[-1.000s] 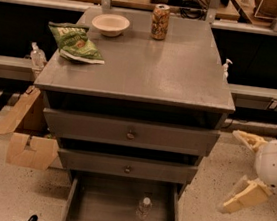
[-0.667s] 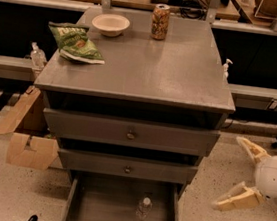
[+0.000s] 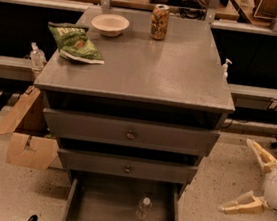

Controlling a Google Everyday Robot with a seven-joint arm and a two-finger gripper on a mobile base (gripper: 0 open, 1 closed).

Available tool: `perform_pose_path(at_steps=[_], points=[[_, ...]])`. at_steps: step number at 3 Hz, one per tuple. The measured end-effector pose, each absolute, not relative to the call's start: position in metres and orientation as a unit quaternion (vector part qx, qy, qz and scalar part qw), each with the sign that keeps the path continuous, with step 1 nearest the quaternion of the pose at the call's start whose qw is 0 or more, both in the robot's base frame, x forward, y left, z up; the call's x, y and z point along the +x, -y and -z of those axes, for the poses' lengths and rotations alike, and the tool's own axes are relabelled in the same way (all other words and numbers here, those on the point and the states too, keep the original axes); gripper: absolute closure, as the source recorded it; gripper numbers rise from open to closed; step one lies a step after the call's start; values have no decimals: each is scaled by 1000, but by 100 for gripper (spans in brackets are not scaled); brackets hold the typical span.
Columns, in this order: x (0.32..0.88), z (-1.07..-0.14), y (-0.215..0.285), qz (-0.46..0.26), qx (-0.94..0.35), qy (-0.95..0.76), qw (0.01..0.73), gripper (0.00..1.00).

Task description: Pick water bottle from bottom drawer and place on counter

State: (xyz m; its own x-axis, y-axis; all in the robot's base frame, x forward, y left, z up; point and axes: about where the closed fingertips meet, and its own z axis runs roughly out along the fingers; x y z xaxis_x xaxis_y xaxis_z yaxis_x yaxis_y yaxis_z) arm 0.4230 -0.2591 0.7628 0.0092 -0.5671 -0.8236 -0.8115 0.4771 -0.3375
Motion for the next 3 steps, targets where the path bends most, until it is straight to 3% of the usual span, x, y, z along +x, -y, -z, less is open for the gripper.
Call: perform_pose_path(at_steps=[1, 3], points=[[423, -763, 259, -120, -497, -693, 508, 0], [415, -663, 232, -156, -487, -680, 525, 0]])
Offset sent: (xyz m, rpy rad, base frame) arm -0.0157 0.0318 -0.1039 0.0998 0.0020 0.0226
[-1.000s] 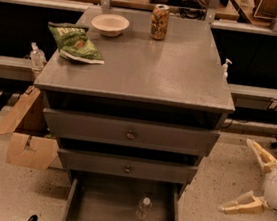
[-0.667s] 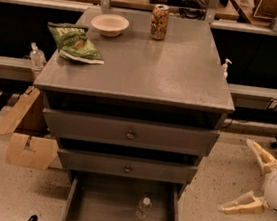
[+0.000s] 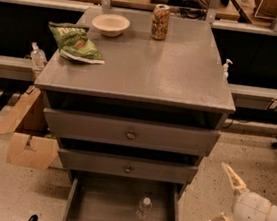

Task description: Pick water bottle from bottom drawer and place on counter

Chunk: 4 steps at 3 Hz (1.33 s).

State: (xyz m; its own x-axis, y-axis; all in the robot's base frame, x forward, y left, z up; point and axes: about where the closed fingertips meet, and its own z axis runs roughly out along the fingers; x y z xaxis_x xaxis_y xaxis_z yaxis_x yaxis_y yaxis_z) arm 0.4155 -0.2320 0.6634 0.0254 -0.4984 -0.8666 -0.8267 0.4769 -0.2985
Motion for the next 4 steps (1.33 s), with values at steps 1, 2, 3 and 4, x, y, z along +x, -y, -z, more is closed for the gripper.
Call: perform_pose_path(at_steps=[1, 2, 3, 4], points=[[418, -591, 225, -185, -470, -669, 546, 0], [419, -550, 221, -204, -457, -663, 556, 0], [423, -505, 207, -223, -450, -661, 558, 0], [420, -486, 196, -241, -439, -661, 559, 0]])
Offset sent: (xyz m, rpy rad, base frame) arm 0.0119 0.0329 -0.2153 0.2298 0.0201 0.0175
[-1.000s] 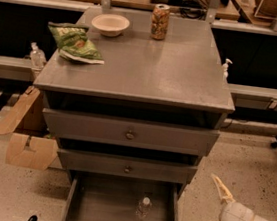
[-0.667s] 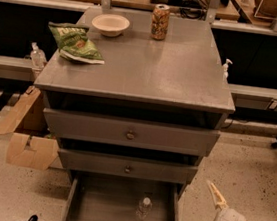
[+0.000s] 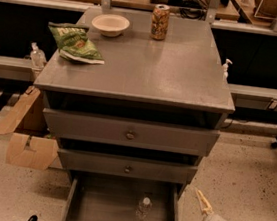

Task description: Pick water bottle from bottom drawer and place on counter

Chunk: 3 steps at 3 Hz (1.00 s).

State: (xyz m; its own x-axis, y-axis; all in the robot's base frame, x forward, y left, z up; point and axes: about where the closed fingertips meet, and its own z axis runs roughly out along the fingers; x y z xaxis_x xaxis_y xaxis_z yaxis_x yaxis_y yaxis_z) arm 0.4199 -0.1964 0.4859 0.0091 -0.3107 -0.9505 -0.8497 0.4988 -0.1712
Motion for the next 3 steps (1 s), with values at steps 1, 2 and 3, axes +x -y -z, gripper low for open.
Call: perform_pose_path(at_steps=[1, 2, 3], points=[[420, -486, 196, -241, -439, -661, 559, 0], [434, -462, 180, -264, -440, -644, 568, 0], [457, -422, 157, -302, -439, -617, 580, 0]])
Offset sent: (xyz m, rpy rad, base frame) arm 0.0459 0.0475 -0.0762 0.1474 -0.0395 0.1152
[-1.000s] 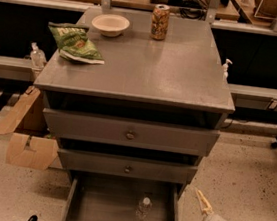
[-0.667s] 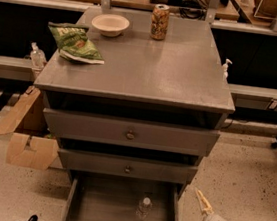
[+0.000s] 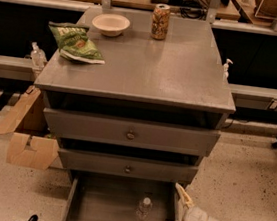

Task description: Pick water bottle from bottom drawer and place on counter

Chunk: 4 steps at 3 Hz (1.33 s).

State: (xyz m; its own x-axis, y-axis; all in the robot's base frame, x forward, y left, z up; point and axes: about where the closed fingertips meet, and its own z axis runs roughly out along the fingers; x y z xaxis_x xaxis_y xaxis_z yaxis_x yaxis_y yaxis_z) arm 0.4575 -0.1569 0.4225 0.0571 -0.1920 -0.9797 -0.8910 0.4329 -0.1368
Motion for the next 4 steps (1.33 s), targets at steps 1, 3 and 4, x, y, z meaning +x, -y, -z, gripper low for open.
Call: perform_pose_path(at_steps=[1, 3, 4], points=[[475, -384, 143, -324, -441, -601, 583, 0], [502, -328, 128, -334, -460, -602, 560, 0], [512, -298, 116, -338, -466, -605, 550, 0]])
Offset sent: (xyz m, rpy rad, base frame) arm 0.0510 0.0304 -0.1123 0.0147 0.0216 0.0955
